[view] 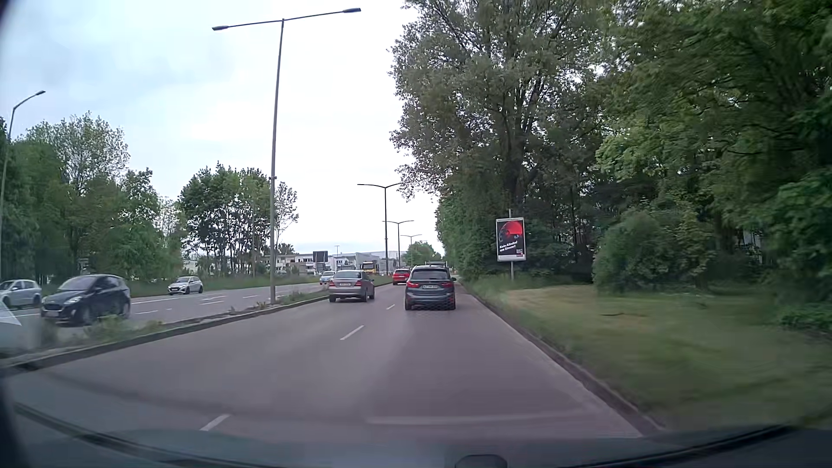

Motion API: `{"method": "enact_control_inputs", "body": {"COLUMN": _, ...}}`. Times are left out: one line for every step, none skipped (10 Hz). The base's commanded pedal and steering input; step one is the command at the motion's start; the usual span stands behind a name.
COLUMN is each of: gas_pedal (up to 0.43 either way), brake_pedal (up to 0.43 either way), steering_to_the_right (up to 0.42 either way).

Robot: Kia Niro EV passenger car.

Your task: Follow the waypoints while adhering to traffic rules and regulations

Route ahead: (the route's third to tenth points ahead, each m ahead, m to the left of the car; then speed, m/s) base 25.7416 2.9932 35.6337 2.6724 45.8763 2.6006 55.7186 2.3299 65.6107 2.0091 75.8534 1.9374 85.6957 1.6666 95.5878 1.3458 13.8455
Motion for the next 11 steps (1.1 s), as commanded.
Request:
{"method": "enact_control_inputs", "body": {"gas_pedal": 0.209, "brake_pedal": 0.000, "steering_to_the_right": -0.001}}
{"method": "enact_control_inputs", "body": {"gas_pedal": 0.209, "brake_pedal": 0.000, "steering_to_the_right": -0.003}}
{"method": "enact_control_inputs", "body": {"gas_pedal": 0.209, "brake_pedal": 0.000, "steering_to_the_right": -0.003}}
{"method": "enact_control_inputs", "body": {"gas_pedal": 0.209, "brake_pedal": 0.000, "steering_to_the_right": -0.003}}
{"method": "enact_control_inputs", "body": {"gas_pedal": 0.209, "brake_pedal": 0.000, "steering_to_the_right": -0.003}}
{"method": "enact_control_inputs", "body": {"gas_pedal": 0.209, "brake_pedal": 0.000, "steering_to_the_right": -0.002}}
{"method": "enact_control_inputs", "body": {"gas_pedal": 0.209, "brake_pedal": 0.000, "steering_to_the_right": -0.002}}
{"method": "enact_control_inputs", "body": {"gas_pedal": 0.209, "brake_pedal": 0.000, "steering_to_the_right": -0.002}}
{"method": "enact_control_inputs", "body": {"gas_pedal": 0.209, "brake_pedal": 0.000, "steering_to_the_right": -0.002}}
{"method": "enact_control_inputs", "body": {"gas_pedal": 0.209, "brake_pedal": 0.000, "steering_to_the_right": -0.002}}
{"method": "enact_control_inputs", "body": {"gas_pedal": 0.209, "brake_pedal": 0.000, "steering_to_the_right": -0.002}}
